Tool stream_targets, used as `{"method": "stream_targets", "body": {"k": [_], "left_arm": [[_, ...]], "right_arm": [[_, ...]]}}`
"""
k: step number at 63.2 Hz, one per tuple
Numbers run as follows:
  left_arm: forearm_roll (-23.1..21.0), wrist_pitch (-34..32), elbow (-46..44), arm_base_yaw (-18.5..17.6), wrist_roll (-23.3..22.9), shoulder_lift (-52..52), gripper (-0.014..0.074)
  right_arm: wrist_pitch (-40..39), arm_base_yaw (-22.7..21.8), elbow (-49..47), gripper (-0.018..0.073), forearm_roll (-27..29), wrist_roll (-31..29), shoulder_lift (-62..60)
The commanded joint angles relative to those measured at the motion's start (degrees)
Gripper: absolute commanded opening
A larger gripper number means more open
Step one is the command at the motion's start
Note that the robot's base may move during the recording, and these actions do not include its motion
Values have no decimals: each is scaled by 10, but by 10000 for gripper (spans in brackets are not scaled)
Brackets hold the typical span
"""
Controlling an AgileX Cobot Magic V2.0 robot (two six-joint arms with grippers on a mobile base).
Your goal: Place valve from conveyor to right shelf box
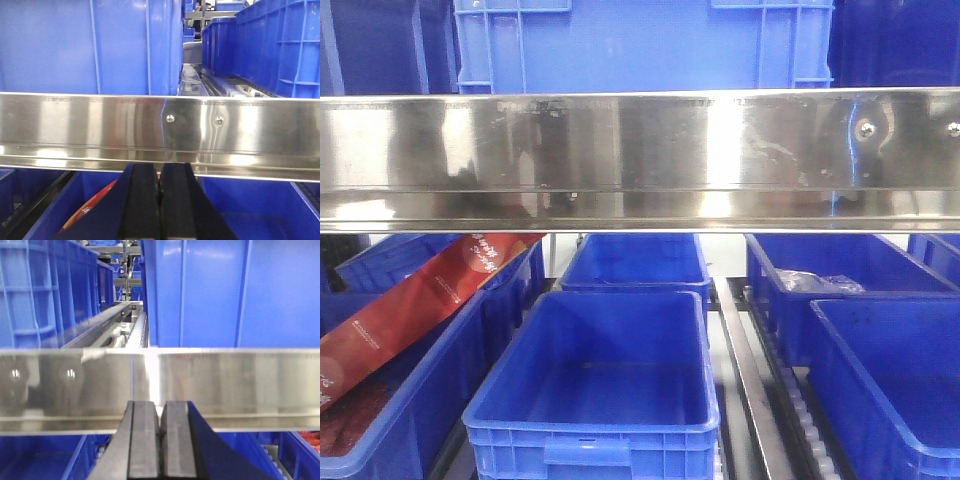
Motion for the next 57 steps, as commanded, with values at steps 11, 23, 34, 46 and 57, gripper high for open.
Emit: {"method": "stream_targets", "body": {"k": [11, 23, 34, 46, 57], "left_arm": [[0, -9, -1, -3, 1, -3, -111], [0, -9, -1, -3, 1, -3, -111], [0, -9, -1, -3, 1, -3, -111], [0, -9, -1, -3, 1, -3, -111], [0, -9, -1, -3, 1, -3, -111]], "right_arm": [[2, -4, 12, -154, -9, -10, -12], [-12, -4, 12, -154, -12, -10, -12], [-16, -4, 12, -154, -12, -10, -12], [-16, -4, 12, -154, -12, -10, -12], [-16, -4, 12, -154, -12, -10, -12]]}}
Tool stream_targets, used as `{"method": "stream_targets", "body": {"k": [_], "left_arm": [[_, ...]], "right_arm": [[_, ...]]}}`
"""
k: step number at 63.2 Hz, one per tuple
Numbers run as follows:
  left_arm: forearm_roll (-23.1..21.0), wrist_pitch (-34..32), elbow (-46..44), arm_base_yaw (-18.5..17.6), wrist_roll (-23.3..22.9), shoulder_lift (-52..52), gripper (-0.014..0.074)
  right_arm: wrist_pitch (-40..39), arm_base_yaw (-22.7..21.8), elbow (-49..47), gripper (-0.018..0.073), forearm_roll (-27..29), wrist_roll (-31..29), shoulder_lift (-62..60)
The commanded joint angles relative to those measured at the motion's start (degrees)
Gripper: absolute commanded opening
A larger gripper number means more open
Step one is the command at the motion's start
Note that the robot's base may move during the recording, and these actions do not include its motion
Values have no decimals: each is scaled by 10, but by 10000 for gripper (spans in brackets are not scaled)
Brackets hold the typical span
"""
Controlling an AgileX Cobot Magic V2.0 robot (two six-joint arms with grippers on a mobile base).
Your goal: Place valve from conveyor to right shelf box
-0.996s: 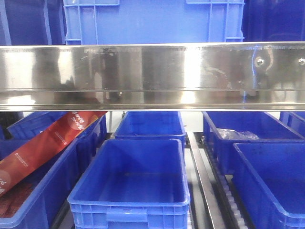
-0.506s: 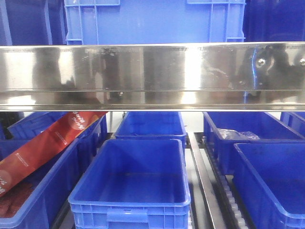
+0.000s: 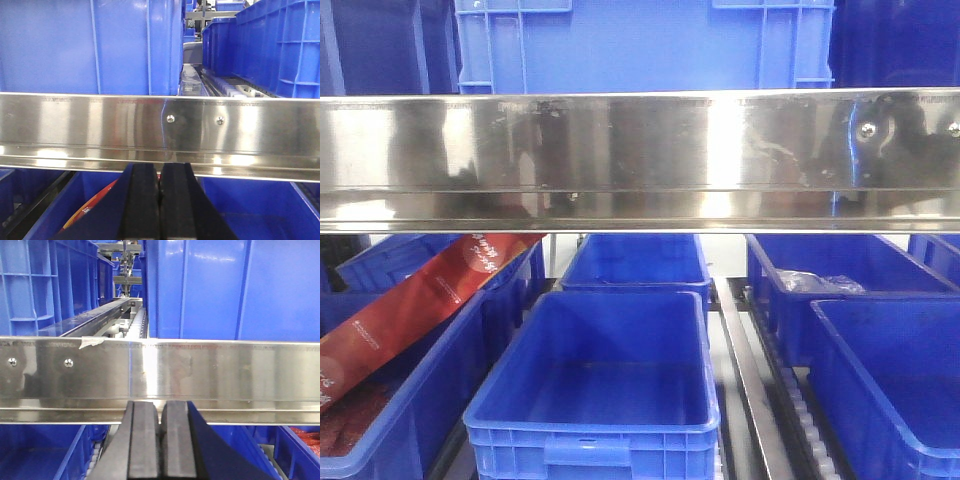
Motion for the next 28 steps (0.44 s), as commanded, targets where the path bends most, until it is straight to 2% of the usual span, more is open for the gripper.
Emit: {"method": "stream_targets", "body": {"k": [1, 28], "left_arm": [[0, -9, -1, -3, 1, -3, -111], [0, -9, -1, -3, 1, -3, -111]], "right_arm": [[-14, -4, 2, -154, -7, -5, -4], [-14, -4, 2, -154, -7, -5, -4]]}}
